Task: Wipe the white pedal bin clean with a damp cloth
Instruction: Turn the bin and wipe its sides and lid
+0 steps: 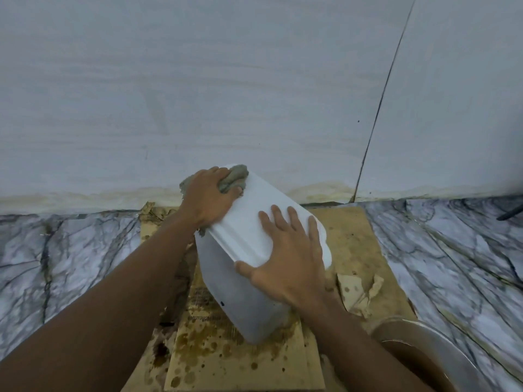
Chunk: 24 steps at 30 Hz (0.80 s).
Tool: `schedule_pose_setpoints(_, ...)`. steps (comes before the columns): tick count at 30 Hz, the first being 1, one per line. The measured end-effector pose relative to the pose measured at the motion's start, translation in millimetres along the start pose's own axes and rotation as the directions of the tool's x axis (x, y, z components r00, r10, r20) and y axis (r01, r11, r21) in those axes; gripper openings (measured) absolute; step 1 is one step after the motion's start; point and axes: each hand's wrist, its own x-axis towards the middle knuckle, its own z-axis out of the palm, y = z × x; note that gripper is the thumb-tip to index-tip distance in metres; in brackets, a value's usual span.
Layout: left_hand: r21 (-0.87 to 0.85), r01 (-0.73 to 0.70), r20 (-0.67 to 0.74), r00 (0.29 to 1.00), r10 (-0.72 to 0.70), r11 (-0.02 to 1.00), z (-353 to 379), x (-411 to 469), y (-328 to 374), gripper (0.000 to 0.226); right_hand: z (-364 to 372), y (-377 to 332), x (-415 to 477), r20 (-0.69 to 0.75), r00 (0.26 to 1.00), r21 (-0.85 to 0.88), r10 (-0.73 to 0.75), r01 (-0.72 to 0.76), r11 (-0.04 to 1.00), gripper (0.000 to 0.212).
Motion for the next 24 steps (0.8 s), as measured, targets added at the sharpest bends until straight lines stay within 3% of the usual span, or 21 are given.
schedule_pose_setpoints(6,-0.023,0.001,0.061,0.998,0.0,1.0,-7.7,-18.6,18.5,0.044,-1.0,-12.2,-22.8,-0.018,0.998,0.014,0.06,-0.059,0.998,0.103)
schedule_pose_setpoints(11,-0.016,-0.091,0.196,0.976,0.093,0.996,-5.7,-38.1,59.9,0.055,-1.3,-11.6,-49.3,-0.031,0.995,-0.035,0.099,-0.1,0.994,0.109)
schedule_pose_setpoints(17,-0.03,-0.108,0.258,0.96,0.112,0.994,6.6,-62.9,75.3,0.064,-27.3,29.4,-47.1,0.09,0.985,-0.086,-0.149,0.157,0.984,0.099)
schedule_pose_setpoints(21,-0.063,-0.103,0.229,0.967,0.114,0.993,12.6,-66.4,73.1,0.065,-28.4,72.4,-40.5,0.037,0.922,-0.044,-0.386,0.387,0.921,0.091)
schedule_pose_setpoints(24,-0.077,-0.107,0.206,0.971,0.121,0.991,15.8,-62.1,73.0,0.061,-13.7,80.4,-34.3,-0.059,0.896,-0.049,-0.44,0.437,0.898,0.088)
